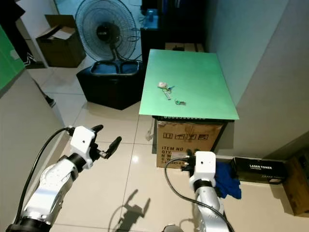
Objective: Hang keys on a hook
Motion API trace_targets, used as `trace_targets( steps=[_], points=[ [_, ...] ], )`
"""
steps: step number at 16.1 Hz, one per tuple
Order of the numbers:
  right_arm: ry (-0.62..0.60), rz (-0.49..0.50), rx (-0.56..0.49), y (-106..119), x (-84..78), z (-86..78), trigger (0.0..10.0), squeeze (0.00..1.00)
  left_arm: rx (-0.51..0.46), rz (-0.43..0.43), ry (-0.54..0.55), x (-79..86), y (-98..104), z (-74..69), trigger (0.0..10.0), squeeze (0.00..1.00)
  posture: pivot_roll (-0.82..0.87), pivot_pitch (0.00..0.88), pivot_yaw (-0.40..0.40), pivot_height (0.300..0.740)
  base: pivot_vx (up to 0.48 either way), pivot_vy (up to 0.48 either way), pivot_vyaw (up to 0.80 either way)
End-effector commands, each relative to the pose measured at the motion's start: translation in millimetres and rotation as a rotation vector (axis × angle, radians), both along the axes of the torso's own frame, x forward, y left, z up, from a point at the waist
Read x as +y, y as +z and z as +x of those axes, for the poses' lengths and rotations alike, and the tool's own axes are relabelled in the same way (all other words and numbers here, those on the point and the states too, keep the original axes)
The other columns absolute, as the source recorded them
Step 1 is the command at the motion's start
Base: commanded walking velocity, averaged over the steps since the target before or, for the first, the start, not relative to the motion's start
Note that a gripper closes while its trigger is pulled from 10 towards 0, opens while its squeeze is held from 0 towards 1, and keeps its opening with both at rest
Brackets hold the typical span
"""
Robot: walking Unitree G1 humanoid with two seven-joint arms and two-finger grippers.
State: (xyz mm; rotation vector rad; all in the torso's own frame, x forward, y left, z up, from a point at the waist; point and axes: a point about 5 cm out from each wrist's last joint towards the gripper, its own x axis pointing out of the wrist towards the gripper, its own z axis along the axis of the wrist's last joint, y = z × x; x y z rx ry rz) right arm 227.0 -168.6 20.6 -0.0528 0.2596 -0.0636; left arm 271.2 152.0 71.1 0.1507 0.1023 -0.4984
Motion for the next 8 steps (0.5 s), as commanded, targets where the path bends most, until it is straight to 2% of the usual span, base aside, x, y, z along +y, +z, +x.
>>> trace_targets(
  steps=[1, 2, 8],
  points=[
    [-0.022, -0.032, 0.032, -2.4, -1.7, 2.3, 10.0, 0.0, 0.014, 0.022, 0.011, 3.9, -2.2, 0.6, 10.0, 0.0, -0.05, 0.0, 0.064, 0.722, 0.0, 0.0, 0.0],
    [-0.009, 0.005, 0.026, -1.8, 0.4, 2.7, 10.0, 1.0, 0.012, 0.017, 0.016, 3.7, -2.4, 1.1, 10.0, 0.0, -0.05, 0.0, 0.062, 0.722, 0.0, 0.0, 0.0],
    [-0.031, -0.003, 0.008, 1.2, -3.1, 5.6, 10.0, 1.0, 0.013, 0.017, 0.007, 1.1, -3.2, 0.5, 10.0, 0.0, -0.05, 0.0, 0.06, 0.722, 0.0, 0.0, 0.0]
  ],
)
